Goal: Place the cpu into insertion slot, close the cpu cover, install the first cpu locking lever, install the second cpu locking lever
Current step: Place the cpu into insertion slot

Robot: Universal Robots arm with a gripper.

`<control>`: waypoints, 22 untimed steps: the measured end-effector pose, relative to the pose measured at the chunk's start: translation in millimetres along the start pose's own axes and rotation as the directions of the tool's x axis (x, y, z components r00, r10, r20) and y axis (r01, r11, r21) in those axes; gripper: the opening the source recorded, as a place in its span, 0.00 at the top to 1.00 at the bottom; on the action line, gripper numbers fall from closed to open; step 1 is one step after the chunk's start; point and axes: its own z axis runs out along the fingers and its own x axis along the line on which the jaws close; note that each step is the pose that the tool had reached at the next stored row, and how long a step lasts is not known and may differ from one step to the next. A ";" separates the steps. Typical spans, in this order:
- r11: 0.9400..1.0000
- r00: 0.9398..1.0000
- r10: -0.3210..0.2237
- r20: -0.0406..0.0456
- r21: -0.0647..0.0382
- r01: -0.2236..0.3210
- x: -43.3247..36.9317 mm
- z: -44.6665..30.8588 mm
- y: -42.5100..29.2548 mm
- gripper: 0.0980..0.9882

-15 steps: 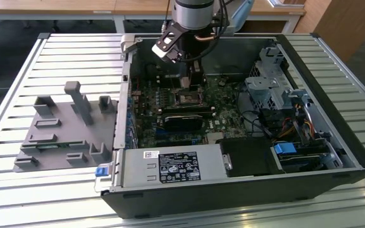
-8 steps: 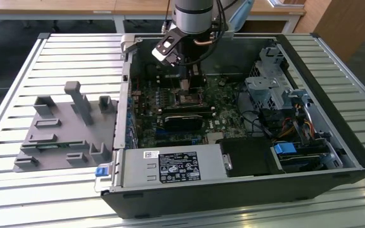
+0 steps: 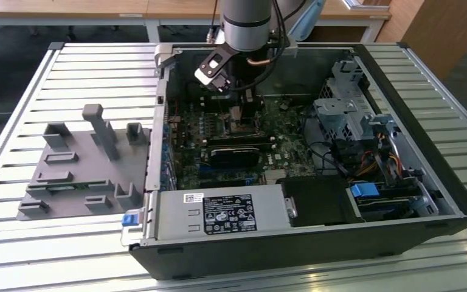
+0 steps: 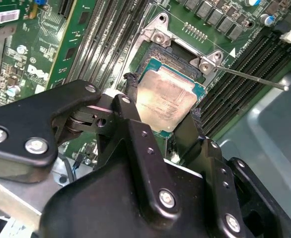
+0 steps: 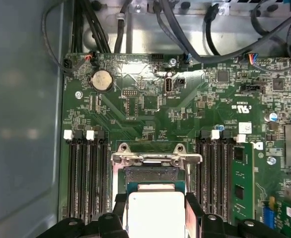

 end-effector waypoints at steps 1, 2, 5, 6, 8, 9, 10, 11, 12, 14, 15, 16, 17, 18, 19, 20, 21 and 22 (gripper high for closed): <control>1.000 1.000 0.000 0.000 0.000 0.000 0.2 1.1 -0.2 0.50; 1.000 1.000 0.000 0.000 0.000 0.000 0.4 1.9 -0.2 0.50; 1.000 1.000 0.000 0.000 0.000 0.000 0.6 4.7 -0.8 0.50; 1.000 1.000 0.000 0.000 0.000 0.000 0.7 5.3 -0.9 0.50; 1.000 1.000 0.000 0.000 0.000 0.000 0.7 6.3 -1.1 0.50; 1.000 1.000 0.000 0.000 0.000 0.000 0.8 6.9 -1.2 0.50; 1.000 1.000 0.000 0.000 0.000 0.000 0.8 7.5 -1.3 0.50; 1.000 1.000 0.000 0.000 0.000 0.000 0.9 8.4 -1.4 0.50; 1.000 1.000 0.000 0.000 0.000 0.000 1.0 9.5 -1.5 0.50; 1.000 1.000 0.000 0.000 0.000 0.000 1.3 11.8 -1.7 0.50; 1.000 1.000 0.000 0.000 0.000 0.000 1.5 12.9 -1.8 0.50; 1.000 1.000 0.000 0.000 0.000 0.000 1.7 13.7 -1.9 0.50; 1.000 1.000 0.000 0.000 0.000 0.000 1.7 14.1 -1.9 0.50; 1.000 1.000 0.000 0.000 0.000 0.000 1.7 14.5 -1.9 0.50; 1.000 1.000 0.000 0.000 0.000 0.000 1.7 15.0 -1.9 0.50; 1.000 1.000 0.000 0.000 0.000 0.000 1.7 15.8 -2.0 0.50; 1.000 1.000 0.000 0.000 0.000 0.000 1.8 16.7 -2.1 0.50; 1.000 1.000 0.000 0.000 0.000 0.000 1.8 17.7 -2.1 0.50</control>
